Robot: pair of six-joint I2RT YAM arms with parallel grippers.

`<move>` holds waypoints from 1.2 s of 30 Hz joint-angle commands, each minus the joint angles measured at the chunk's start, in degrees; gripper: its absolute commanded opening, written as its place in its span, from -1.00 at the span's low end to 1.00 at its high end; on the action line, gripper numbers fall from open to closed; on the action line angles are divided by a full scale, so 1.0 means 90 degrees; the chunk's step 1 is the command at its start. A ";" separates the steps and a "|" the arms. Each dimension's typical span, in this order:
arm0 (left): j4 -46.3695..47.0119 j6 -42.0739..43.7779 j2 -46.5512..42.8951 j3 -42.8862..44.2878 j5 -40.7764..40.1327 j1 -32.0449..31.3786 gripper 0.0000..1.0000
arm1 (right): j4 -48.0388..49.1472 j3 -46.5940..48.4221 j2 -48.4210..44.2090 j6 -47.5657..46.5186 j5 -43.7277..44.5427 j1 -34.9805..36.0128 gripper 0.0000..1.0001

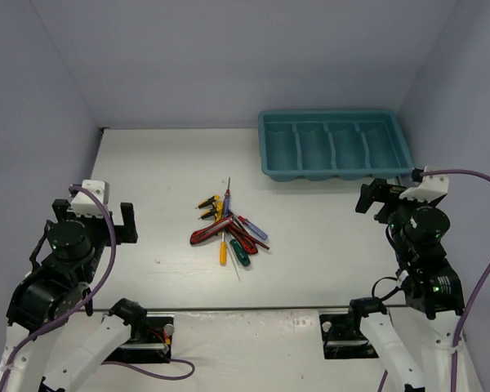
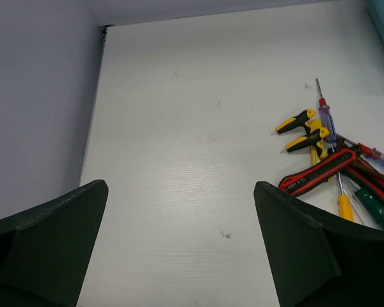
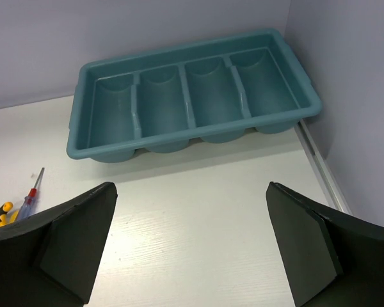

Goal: Sort the tools into containers

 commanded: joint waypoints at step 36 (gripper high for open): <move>0.2598 0.0418 0.4505 -0.1468 0.3128 -0.0803 0.95 | 0.0527 -0.0435 0.0088 0.0573 -0.0539 -0.0030 1.00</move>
